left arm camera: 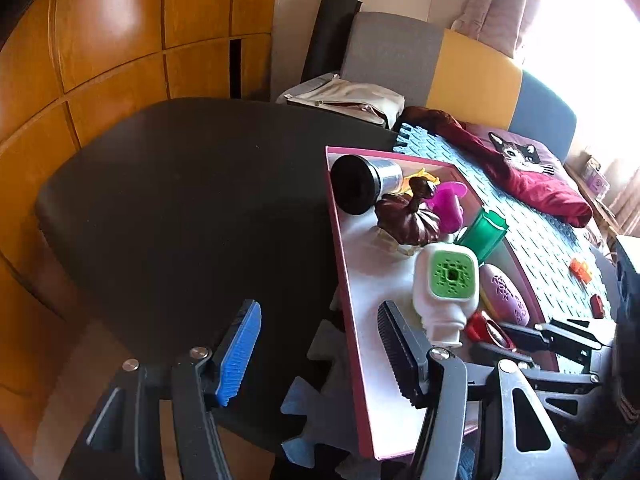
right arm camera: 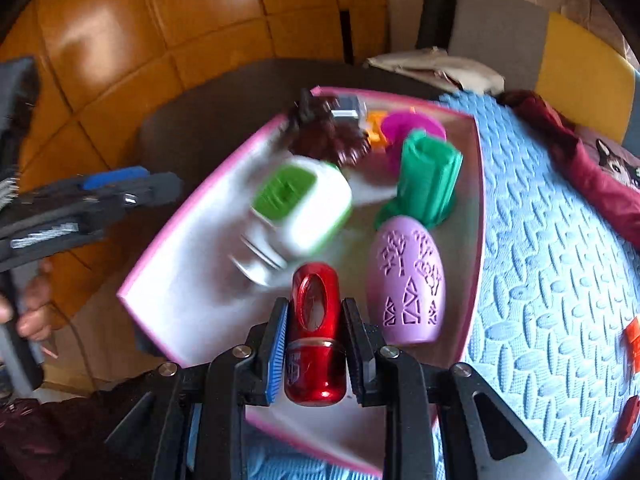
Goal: Organize rigid objects
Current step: 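Carry the red cylinder into the white tray and open the right tool, then move both tools back over the orange blocks and red puzzle piece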
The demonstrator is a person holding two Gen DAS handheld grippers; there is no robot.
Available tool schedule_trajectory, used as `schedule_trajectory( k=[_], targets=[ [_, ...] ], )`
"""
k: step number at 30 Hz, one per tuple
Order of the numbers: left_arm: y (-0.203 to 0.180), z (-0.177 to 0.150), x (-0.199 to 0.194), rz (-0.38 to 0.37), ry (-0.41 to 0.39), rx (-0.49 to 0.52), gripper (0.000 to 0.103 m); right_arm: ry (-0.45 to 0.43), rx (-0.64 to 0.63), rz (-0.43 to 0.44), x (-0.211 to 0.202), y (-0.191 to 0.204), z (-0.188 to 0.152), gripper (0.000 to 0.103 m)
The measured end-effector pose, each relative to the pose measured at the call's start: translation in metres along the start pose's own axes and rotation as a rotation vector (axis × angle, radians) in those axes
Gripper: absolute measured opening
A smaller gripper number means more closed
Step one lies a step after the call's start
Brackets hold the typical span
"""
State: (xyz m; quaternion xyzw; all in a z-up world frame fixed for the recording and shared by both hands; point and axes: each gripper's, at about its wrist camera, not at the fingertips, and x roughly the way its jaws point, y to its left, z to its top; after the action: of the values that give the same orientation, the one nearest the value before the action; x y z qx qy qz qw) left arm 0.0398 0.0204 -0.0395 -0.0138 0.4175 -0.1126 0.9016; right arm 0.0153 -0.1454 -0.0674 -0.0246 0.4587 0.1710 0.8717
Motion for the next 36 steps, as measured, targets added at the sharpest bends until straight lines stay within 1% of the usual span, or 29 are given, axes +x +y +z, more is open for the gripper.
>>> schedule_trajectory(
  k=[5, 8, 13, 27, 36],
  targets=[
    [-0.004, -0.001, -0.001, -0.003, -0.004, 0.014, 0.063, -0.011, 0.033, 0.002, -0.004, -0.004, -0.002, 0.027],
    [-0.006, -0.001, -0.002, -0.003, -0.010, 0.021, 0.063, -0.015, 0.054, 0.017, -0.007, -0.008, -0.003, 0.032],
    [-0.009, -0.002, -0.004, -0.004, -0.012, 0.030, 0.065, -0.055, 0.053, 0.011, -0.018, -0.006, -0.001, 0.036],
    [-0.017, -0.002, -0.011, -0.006, -0.022, 0.058, 0.066, -0.118, 0.050, -0.041, -0.043, -0.008, 0.000, 0.037],
    [-0.027, -0.001, -0.016, -0.018, -0.035, 0.087, 0.066, -0.156, 0.088, -0.086, -0.061, -0.024, -0.002, 0.037]
  ],
)
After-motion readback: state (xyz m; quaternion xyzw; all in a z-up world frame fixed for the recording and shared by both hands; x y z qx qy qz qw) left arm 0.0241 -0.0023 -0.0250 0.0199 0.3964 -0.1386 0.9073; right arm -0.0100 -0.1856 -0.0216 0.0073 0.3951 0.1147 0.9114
